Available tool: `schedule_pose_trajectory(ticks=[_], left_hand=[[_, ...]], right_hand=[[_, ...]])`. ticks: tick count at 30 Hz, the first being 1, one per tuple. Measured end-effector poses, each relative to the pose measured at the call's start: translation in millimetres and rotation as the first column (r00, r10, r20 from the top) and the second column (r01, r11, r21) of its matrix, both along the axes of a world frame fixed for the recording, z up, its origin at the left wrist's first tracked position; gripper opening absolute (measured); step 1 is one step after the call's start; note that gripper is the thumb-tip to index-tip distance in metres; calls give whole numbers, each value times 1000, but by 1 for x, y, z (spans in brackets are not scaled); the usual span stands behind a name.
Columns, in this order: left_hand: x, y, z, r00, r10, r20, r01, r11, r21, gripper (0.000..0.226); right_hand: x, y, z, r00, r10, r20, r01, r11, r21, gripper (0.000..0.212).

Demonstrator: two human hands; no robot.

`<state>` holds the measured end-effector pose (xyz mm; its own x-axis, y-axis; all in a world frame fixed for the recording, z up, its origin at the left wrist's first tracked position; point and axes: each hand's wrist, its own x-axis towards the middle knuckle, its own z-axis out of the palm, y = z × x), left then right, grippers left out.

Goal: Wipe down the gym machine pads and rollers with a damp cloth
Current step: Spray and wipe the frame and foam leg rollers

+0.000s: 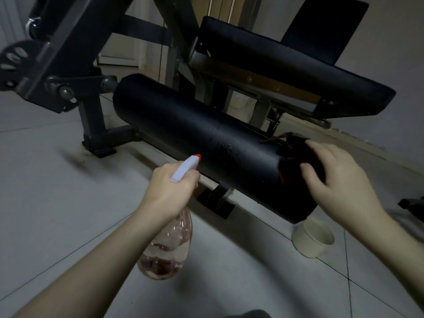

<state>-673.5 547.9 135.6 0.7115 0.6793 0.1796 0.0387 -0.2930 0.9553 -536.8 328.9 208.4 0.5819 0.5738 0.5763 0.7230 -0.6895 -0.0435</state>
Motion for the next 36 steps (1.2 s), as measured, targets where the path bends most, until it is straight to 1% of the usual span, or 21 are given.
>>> schedule_pose_trajectory(ticks=[2,5,8,11,14,17,21,24,29,32,33,36], left_hand=[[0,4,-2,1000,21,-6,-21,1000,-2,34],[0,10,-3,999,51,-2,-51,998,-34,33],[-1,12,-3,998,62,-7,-63,998,-18,33],[-1,13,-3,997,79,-8,-79,997,-26,32],[-2,14,-6,996,87,-17,-87,996,-9,35],[-4,14,-11,994,103,-39,-103,995,-3,36],[-4,22,-17,987,152,-56,-152,988,-4,34],[-5,24,-16,984,165,-72,-164,986,14,36],[-3,26,-12,981,180,-76,-183,983,-24,35],[-3,25,-10,981,178,-71,-181,983,-40,36],[-4,26,-9,983,173,-68,-176,983,-46,36],[-7,28,-7,986,162,-40,-165,983,-86,37]], right_hand=[[-5,0,-15,995,8,101,-11,1000,22,46],[-6,16,-35,963,54,265,-55,998,-3,53],[-2,51,-46,930,93,356,-82,996,-47,51],[2,97,-43,930,85,357,-67,996,-61,50],[2,127,-30,953,84,293,-76,996,-38,49],[-1,110,-30,955,108,275,-100,994,-43,46],[-4,83,-48,931,152,331,-132,988,-83,49],[2,108,-49,920,159,357,-130,986,-105,50],[6,176,-30,957,115,266,-114,993,-20,43],[2,180,-28,973,107,204,-111,994,10,43],[0,176,-31,975,94,203,-99,995,16,44],[0,166,-43,957,76,280,-76,997,-12,45]])
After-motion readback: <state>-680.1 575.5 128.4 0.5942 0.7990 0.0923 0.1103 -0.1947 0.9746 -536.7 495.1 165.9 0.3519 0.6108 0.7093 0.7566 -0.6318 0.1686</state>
